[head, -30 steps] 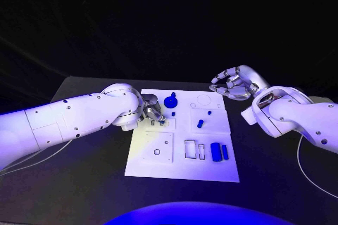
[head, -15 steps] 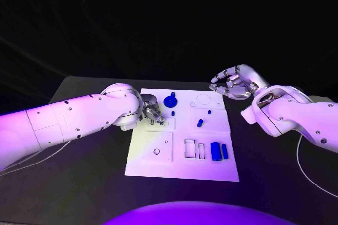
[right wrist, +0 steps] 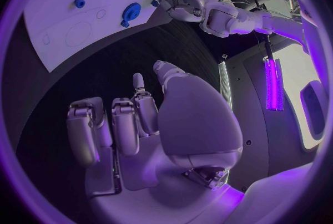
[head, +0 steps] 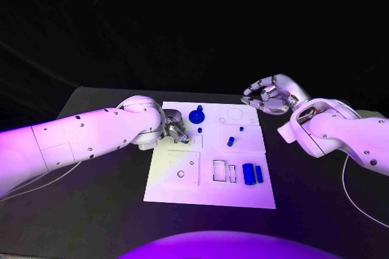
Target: Assemble the parts on the task board
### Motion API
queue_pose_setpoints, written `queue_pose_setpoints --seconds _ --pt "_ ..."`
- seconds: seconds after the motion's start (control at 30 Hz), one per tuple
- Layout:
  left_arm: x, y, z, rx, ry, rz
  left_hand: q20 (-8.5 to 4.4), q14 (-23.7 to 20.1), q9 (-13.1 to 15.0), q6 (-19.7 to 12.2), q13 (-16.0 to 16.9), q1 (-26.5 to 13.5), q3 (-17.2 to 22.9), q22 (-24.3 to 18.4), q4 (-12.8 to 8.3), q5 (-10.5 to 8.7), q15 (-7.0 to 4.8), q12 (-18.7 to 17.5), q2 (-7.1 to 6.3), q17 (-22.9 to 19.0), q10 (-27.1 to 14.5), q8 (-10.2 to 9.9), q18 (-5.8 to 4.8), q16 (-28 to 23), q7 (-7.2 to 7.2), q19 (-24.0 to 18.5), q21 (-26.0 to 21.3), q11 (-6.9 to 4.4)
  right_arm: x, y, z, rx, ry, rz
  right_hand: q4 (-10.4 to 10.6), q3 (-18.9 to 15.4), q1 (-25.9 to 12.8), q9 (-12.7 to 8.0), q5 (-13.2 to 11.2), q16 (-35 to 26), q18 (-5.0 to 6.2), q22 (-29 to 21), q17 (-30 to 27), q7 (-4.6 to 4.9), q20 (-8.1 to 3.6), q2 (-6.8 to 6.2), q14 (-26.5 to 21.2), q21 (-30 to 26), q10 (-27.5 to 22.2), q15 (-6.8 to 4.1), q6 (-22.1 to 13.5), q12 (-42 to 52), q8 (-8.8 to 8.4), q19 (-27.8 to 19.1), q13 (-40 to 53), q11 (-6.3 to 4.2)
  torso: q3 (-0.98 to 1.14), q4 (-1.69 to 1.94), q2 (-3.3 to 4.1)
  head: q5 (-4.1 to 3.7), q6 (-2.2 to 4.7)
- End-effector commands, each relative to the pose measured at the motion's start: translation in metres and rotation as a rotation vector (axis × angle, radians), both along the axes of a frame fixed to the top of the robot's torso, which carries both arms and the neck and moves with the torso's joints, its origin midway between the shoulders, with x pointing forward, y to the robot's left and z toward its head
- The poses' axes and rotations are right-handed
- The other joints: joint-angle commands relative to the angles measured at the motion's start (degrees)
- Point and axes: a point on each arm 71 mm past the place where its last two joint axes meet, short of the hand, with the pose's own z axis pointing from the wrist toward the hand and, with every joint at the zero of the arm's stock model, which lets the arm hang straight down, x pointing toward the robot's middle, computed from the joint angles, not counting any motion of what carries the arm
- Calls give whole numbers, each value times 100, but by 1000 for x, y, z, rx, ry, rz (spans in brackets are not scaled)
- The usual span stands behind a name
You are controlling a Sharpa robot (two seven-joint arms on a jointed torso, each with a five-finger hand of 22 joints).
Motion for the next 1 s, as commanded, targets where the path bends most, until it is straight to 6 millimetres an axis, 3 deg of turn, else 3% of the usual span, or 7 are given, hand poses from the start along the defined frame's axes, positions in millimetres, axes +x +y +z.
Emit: queue_pose_setpoints --seconds 0.03,0.63,1.0 --pt "-1 -1 -3 15 23 -14 -36 544 -11 36 6 -6 1071 7 -1064 11 -42 31 72 1317 24 19 -62 37 -66 23 24 3 0 1 -1 -10 0 14 3 18 -50 9 36 -22 -18 1449 1275 3 -39 -5 547 -28 3 -48 -35 -9 35 578 610 -13 3 4 -3 -3 -4" --pt "0 -2 -3 11 27 -10 -41 548 -9 41 8 -15 1094 20 -1072 14 -49 44 92 1329 34 44 -64 45 -76 28 32 -7 0 1 -1 -10 0 12 6 18 -68 15 52 -24 -16 1445 1272 0 -39 2 546 -34 -1 -49 -30 -15 48 575 604 -15 7 -6 1 -2 19" --pt "0 -4 -5 30 56 -27 -64 561 -77 116 11 -474 675 102 -792 -90 -101 121 121 1379 107 180 -78 76 -169 50 68 -71 0 1 -1 -10 0 11 6 18 -68 15 52 -24 -16 1445 1272 0 -39 2 546 -34 -1 -49 -30 -15 48 575 604 -15 4 -2 3 -17 -11"
